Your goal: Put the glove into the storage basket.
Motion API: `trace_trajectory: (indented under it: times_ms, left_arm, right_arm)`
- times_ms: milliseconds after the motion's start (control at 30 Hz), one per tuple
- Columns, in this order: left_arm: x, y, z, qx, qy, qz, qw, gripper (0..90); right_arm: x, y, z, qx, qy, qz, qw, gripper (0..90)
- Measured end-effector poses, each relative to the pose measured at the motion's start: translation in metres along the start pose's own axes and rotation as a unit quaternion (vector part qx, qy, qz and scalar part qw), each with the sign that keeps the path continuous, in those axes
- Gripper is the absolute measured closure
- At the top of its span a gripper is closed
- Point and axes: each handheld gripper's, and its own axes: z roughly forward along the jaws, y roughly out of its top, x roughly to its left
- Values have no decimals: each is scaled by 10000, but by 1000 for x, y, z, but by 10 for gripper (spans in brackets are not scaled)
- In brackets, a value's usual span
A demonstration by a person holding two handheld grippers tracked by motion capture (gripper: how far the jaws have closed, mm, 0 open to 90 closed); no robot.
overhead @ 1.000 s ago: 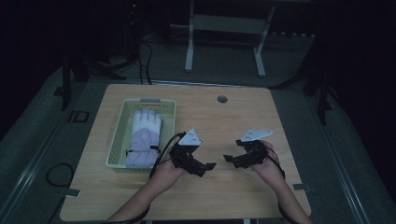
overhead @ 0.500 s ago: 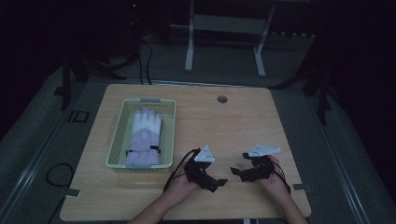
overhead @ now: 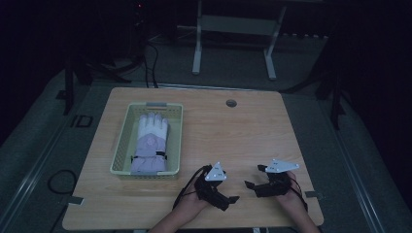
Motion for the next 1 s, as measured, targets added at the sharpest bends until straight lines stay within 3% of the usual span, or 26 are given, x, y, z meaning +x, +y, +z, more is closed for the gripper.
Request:
trace_trajectory:
  times_ms: [233,367,533,733,1000]
  left_arm:
    - [-6,-8,2,-45,40,89,9999,27]
    - [-8,-11,0,-68,120,180,9997,27]
    - [-8,-15,-1,-159,89,132,9997,27]
    - [-9,-19,-2,-353,102,75,9993,27]
    - [-7,-22,-2,-369,42,-5,9993,27]
  right_arm:
    - [-2,-13,-5,-92,-55,95,9999,133]
    - [-6,-19,-9,-235,-263,138,9993,134]
    - [-8,-21,-12,-399,-289,182,9986,133]
    - [-7,-20,-10,-332,-359,102,9988,136]
    - [-14,-21,-12,-453,-353,339,9978,137]
